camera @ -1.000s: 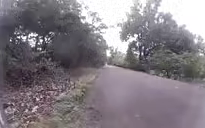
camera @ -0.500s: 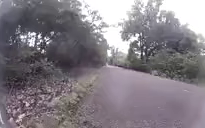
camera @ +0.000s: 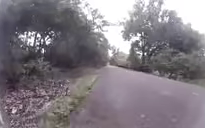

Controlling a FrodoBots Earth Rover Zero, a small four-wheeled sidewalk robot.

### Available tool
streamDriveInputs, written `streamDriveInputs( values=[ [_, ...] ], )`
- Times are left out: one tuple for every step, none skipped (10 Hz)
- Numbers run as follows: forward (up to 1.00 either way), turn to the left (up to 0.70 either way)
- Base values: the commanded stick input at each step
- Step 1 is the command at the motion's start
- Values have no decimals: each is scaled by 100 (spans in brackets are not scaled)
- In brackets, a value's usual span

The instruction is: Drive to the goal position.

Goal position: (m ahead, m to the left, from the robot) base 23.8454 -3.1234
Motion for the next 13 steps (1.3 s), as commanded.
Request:
streamDriveInputs(
  values=[
    [70,0],
    [70,0],
    [70,0],
    [70,0],
    [70,0],
    [70,0],
    [70,0],
    [70,0],
    [70,0],
    [70,0],
    [70,0],
    [70,-1],
    [70,-7]
  ],
)
